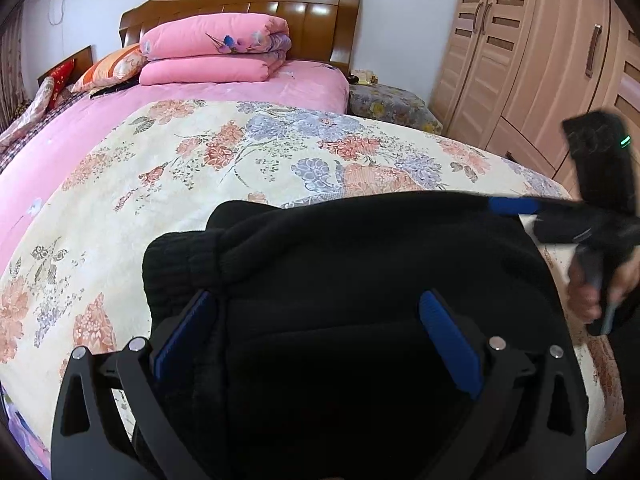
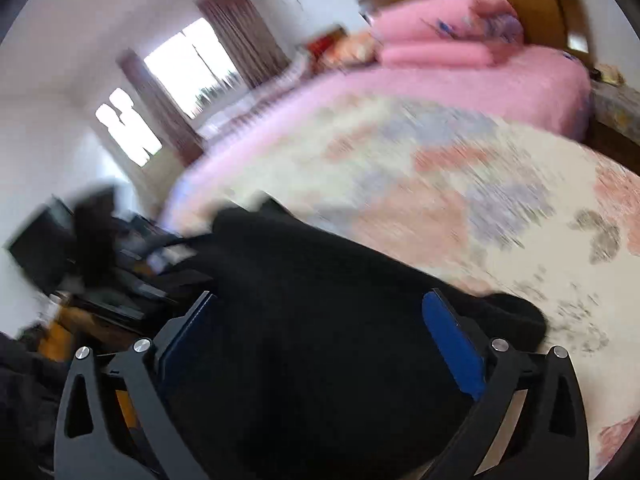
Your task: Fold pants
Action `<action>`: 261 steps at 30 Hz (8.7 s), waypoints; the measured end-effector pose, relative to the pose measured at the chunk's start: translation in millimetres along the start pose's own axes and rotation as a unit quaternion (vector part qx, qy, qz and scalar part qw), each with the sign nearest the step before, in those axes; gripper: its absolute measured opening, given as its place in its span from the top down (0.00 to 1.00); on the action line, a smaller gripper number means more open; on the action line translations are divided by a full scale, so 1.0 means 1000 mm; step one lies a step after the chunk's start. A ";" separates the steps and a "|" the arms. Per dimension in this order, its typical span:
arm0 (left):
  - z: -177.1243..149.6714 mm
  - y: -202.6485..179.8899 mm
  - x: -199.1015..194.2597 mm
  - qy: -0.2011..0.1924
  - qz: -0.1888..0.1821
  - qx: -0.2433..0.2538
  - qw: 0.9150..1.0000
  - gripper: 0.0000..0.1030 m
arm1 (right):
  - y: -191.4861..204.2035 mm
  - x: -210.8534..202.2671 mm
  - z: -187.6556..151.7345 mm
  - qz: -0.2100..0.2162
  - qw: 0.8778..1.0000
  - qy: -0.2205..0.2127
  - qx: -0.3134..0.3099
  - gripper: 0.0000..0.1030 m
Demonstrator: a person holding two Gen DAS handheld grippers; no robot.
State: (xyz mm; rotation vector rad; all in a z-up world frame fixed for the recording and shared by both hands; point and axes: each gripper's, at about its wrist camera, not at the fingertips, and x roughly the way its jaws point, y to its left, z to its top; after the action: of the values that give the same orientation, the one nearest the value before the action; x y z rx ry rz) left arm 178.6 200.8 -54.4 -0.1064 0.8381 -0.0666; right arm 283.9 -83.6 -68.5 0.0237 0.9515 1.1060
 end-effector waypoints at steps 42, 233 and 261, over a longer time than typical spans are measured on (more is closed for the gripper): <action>-0.040 -0.050 -0.046 -0.054 0.112 0.046 0.991 0.02 | 0.151 -0.028 -0.129 -0.246 0.967 -0.067 -0.008 0.04; -0.175 -0.084 -0.158 -0.185 0.128 0.018 0.974 0.01 | 0.216 -0.106 -0.223 -0.364 0.908 -0.205 -0.041 0.04; -0.175 -0.086 -0.158 -0.185 0.128 0.018 0.974 0.01 | 0.216 -0.105 -0.223 -0.363 0.908 -0.204 -0.040 0.04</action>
State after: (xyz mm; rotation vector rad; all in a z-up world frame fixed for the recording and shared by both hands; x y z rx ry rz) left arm -58.6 120.0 -43.6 0.0247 0.4724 0.1770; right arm -35.4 -152.3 -41.4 -0.1521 0.4617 0.4130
